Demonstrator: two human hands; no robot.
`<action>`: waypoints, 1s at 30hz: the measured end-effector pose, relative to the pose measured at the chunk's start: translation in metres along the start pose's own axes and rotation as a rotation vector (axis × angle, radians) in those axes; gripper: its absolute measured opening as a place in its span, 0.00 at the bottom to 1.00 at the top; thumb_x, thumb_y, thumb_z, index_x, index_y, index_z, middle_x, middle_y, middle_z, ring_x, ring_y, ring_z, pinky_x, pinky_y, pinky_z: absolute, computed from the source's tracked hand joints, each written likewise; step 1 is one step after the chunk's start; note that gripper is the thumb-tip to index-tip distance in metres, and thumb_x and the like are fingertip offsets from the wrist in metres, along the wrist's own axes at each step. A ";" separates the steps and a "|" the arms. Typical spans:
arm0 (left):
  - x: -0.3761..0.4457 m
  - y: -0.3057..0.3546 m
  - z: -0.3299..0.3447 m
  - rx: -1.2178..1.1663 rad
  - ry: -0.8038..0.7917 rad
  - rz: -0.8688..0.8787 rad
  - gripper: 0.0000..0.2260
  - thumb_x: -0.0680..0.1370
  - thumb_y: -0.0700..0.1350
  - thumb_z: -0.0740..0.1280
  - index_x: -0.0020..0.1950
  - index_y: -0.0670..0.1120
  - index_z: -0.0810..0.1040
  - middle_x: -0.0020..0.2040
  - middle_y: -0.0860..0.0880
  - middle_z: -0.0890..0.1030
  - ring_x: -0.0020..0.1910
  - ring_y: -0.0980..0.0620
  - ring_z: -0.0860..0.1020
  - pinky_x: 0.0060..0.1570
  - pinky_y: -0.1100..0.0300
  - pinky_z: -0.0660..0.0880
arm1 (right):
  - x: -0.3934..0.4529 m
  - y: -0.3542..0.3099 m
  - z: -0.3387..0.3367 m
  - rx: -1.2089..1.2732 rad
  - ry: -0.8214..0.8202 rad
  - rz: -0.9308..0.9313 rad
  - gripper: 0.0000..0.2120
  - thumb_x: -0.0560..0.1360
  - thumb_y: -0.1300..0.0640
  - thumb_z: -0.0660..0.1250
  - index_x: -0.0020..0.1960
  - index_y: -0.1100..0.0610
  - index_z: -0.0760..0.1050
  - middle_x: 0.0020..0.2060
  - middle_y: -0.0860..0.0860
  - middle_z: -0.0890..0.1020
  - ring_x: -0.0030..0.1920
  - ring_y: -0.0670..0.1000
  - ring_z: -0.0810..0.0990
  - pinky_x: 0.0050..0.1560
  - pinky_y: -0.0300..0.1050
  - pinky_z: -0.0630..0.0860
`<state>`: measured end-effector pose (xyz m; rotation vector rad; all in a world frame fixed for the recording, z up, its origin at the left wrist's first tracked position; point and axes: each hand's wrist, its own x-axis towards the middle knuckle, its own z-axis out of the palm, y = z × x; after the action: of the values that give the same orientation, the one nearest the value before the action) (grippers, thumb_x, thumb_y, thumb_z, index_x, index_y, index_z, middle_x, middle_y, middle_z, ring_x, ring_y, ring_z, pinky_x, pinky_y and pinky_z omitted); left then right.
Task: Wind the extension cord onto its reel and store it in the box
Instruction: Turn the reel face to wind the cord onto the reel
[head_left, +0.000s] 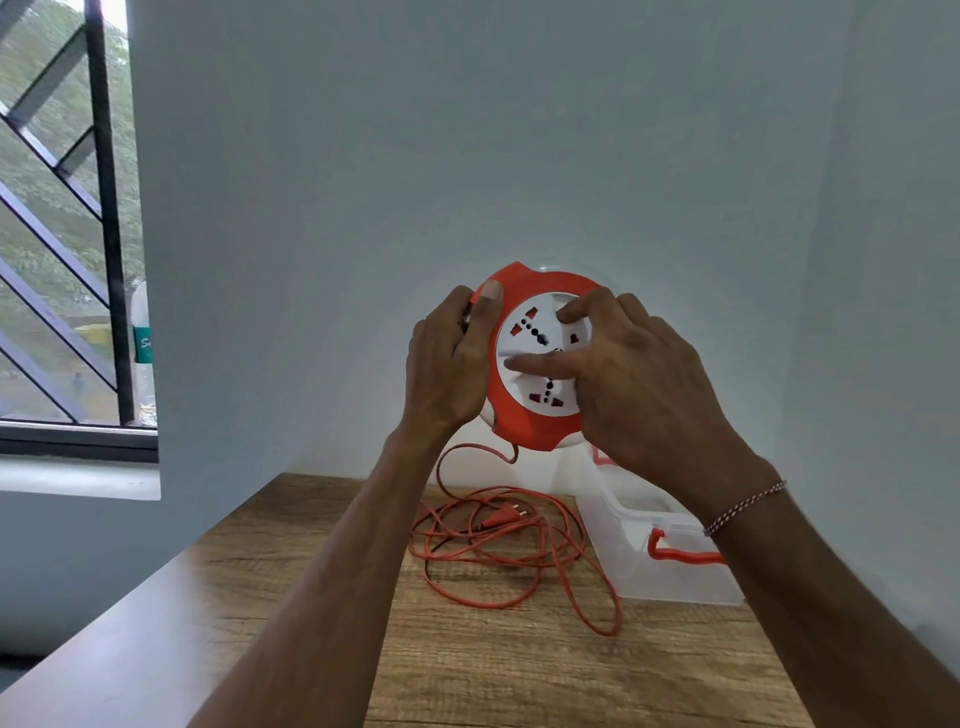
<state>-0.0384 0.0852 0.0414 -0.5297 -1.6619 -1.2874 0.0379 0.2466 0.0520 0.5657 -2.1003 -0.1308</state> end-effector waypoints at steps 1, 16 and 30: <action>0.000 0.000 0.000 0.000 -0.002 0.003 0.18 0.81 0.59 0.56 0.46 0.47 0.77 0.37 0.54 0.83 0.35 0.53 0.83 0.37 0.53 0.83 | -0.001 0.000 0.001 0.007 0.023 0.014 0.30 0.59 0.51 0.81 0.60 0.44 0.79 0.57 0.60 0.78 0.55 0.62 0.77 0.50 0.58 0.77; -0.001 0.000 0.000 -0.011 0.009 -0.011 0.22 0.80 0.61 0.56 0.47 0.44 0.78 0.37 0.50 0.83 0.34 0.51 0.82 0.38 0.44 0.82 | 0.003 0.003 0.000 0.128 0.137 0.167 0.28 0.73 0.35 0.62 0.66 0.51 0.74 0.50 0.53 0.85 0.46 0.56 0.84 0.49 0.51 0.79; 0.002 -0.005 0.001 0.001 0.020 0.005 0.21 0.81 0.60 0.56 0.47 0.46 0.78 0.37 0.55 0.83 0.35 0.55 0.83 0.37 0.55 0.83 | 0.003 0.000 -0.010 0.014 -0.105 -0.026 0.24 0.69 0.54 0.74 0.63 0.40 0.75 0.71 0.51 0.67 0.69 0.57 0.65 0.64 0.56 0.70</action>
<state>-0.0437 0.0836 0.0401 -0.5178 -1.6439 -1.2844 0.0442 0.2465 0.0599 0.6061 -2.1979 -0.1641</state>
